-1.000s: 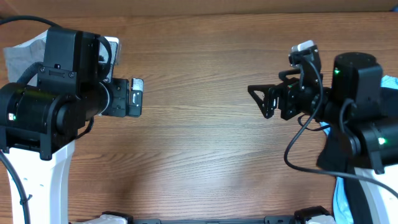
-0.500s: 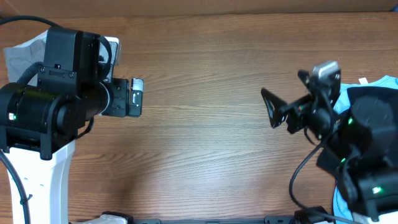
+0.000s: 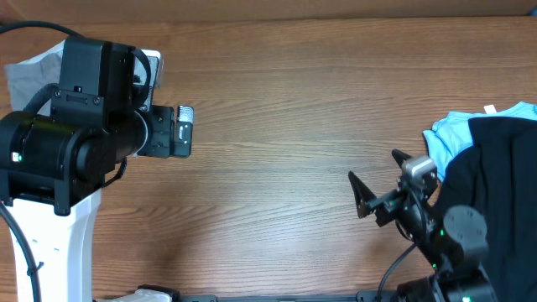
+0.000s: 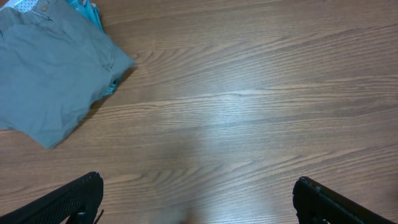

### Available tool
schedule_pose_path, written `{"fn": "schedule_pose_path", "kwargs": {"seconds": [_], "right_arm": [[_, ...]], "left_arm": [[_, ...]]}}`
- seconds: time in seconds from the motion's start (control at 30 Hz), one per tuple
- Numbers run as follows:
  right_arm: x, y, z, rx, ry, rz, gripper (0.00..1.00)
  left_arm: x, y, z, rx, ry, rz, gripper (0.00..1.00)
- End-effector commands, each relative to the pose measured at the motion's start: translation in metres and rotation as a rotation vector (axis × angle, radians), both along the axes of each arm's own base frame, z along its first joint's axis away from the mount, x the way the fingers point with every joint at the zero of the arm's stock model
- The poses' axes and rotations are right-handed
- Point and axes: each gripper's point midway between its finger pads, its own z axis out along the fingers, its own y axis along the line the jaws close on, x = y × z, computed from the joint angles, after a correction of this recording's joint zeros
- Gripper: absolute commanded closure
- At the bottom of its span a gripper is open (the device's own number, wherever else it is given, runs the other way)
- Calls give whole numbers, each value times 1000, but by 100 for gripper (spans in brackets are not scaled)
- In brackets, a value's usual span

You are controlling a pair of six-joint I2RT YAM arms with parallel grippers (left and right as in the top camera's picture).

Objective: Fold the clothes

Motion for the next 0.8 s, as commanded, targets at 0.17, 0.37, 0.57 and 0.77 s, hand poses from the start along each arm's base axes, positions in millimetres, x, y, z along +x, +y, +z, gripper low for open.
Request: {"fn": "schedule_pose_path", "kwargs": {"seconds": [0.17, 0.37, 0.57, 0.77], "right_arm": [[-19, -6, -13, 19, -119, -11, 0], [-19, -6, -9, 46, -236, -11, 0], [-18, -5, -22, 63, -297, -10, 0], [-14, -1, -46, 78, -261, 8, 0]], "left_arm": [[-1, 0, -1, 1, 3, 14, 0], [-1, 0, -1, 1, 3, 14, 0], [-1, 0, -1, 1, 3, 14, 0], [-1, 0, -1, 1, 3, 14, 0]]}}
